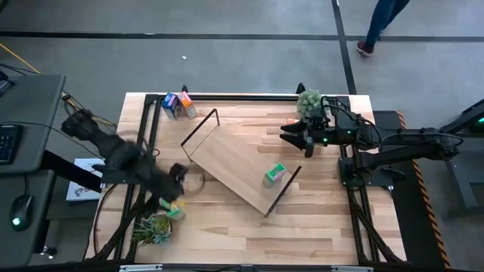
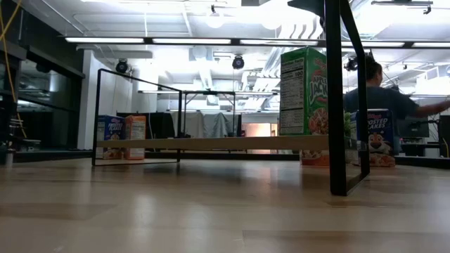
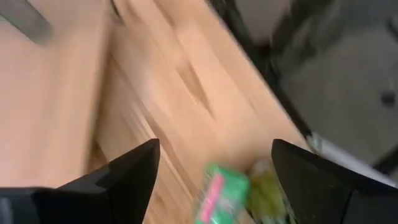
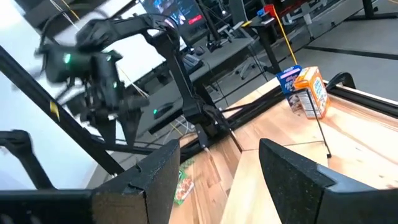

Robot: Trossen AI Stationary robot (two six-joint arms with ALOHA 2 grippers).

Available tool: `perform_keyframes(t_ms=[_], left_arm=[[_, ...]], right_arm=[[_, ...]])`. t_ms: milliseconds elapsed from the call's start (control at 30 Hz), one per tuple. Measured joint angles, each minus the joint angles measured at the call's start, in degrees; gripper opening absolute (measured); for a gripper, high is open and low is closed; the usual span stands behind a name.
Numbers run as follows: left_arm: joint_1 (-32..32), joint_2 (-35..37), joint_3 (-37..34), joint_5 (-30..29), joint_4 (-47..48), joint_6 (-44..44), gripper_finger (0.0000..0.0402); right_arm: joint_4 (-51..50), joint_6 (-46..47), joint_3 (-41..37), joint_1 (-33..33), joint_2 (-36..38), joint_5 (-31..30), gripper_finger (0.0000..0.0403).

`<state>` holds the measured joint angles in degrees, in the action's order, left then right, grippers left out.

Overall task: Stack cereal on shelf
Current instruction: Put the top green cereal box on the shelf

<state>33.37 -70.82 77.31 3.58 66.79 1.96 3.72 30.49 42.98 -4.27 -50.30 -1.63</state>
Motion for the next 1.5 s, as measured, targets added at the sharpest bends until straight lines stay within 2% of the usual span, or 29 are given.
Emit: perform_keyframes(t_ms=[167, 367, 700, 900, 1200, 1333, 1500], left_arm=[[5.9, -4.6, -3.8, -2.4, 0.8, 1.0, 0.0299], [9.4, -5.8, -10.8, -3.1, 1.8, -3.9, 0.0298], [9.5, -1.0, -21.0, -4.7, -2.3, -4.1, 0.0298], [9.5, -0.4, -24.1, -4.7, -7.6, -6.6, 0.0298], [8.2, -1.2, -27.5, -4.7, -10.0, -8.1, 0.0298], [7.6, -1.2, -27.6, -4.9, -11.2, -8.1, 0.028], [6.7, -1.2, -27.6, -5.5, -11.5, -8.1, 0.022]], right_arm=[[-1.6, -1.0, 0.0, 0.0, 0.0, 0.0, 0.0213], [-2.5, -1.0, 0.0, 0.0, 0.0, 0.0, 0.0213], [-2.9, -1.0, 0.0, 0.0, 0.0, -2.9, 0.0213], [-3.3, -0.9, 0.0, 0.0, 0.0, -2.9, 0.0213], [-3.7, -0.3, 0.0, 0.0, 0.0, -3.0, 0.0213], [-3.7, -0.3, 0.0, 0.0, 0.0, -3.0, 0.0213], [-3.7, -0.3, 0.0, 0.0, 0.0, -3.0, 0.0213]])
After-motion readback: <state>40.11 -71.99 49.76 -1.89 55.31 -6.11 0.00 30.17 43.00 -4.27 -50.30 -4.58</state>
